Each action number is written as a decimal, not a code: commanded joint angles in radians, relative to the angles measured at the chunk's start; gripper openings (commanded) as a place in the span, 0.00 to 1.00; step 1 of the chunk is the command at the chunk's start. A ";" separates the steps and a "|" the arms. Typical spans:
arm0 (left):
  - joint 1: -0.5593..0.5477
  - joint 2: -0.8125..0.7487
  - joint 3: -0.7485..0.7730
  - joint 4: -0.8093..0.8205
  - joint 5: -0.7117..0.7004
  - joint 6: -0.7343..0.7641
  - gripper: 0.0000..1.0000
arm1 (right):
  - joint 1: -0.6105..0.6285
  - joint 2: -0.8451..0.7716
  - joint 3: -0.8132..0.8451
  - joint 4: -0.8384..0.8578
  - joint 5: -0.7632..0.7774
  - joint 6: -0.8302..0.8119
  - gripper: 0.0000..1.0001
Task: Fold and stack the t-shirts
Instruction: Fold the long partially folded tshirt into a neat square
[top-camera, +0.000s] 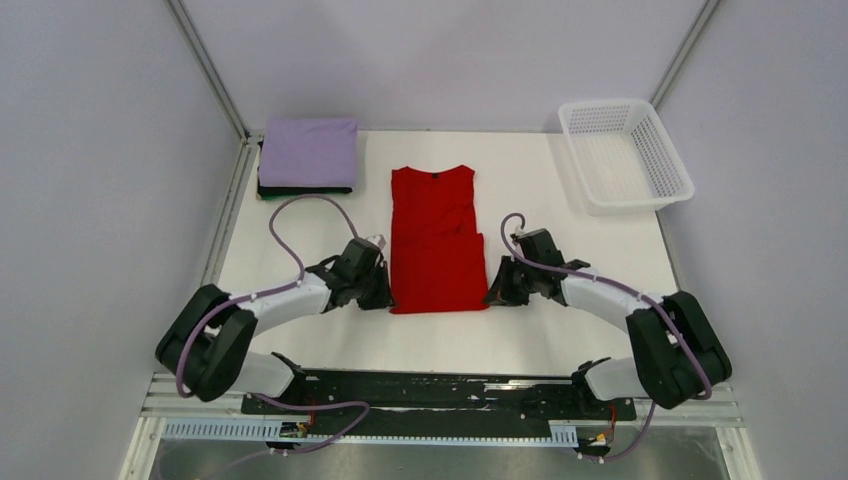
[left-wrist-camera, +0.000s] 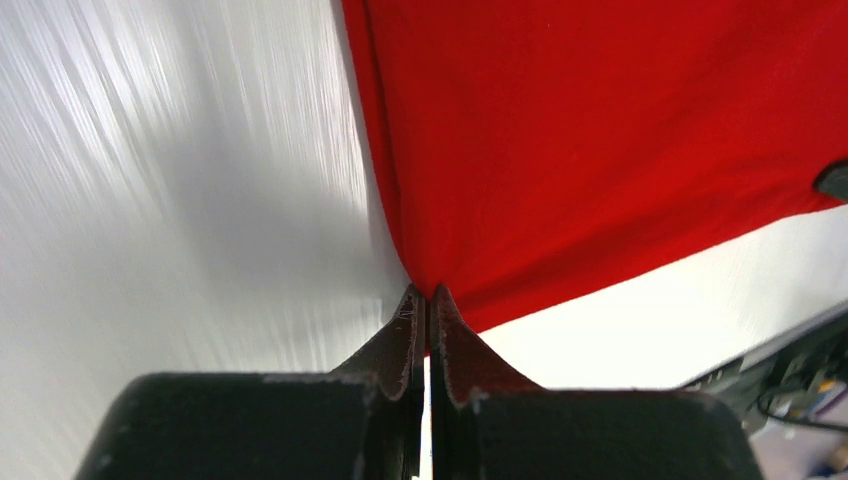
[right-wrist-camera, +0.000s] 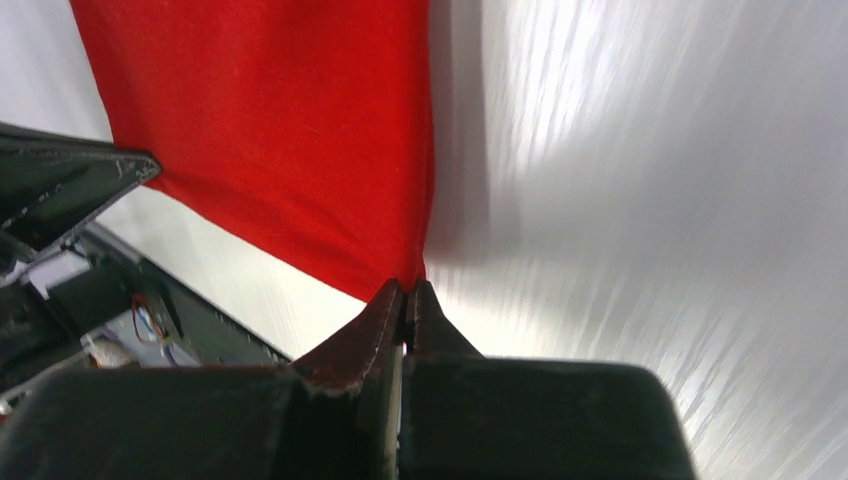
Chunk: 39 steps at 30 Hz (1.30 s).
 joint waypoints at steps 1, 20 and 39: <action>-0.081 -0.203 -0.100 -0.110 -0.049 -0.068 0.00 | 0.067 -0.148 -0.063 -0.102 -0.057 -0.019 0.00; -0.186 -0.555 0.139 -0.257 -0.422 -0.066 0.00 | 0.063 -0.318 0.274 -0.165 0.126 -0.107 0.00; 0.168 0.054 0.510 -0.043 -0.359 0.111 0.00 | -0.176 0.183 0.586 0.030 -0.056 -0.122 0.00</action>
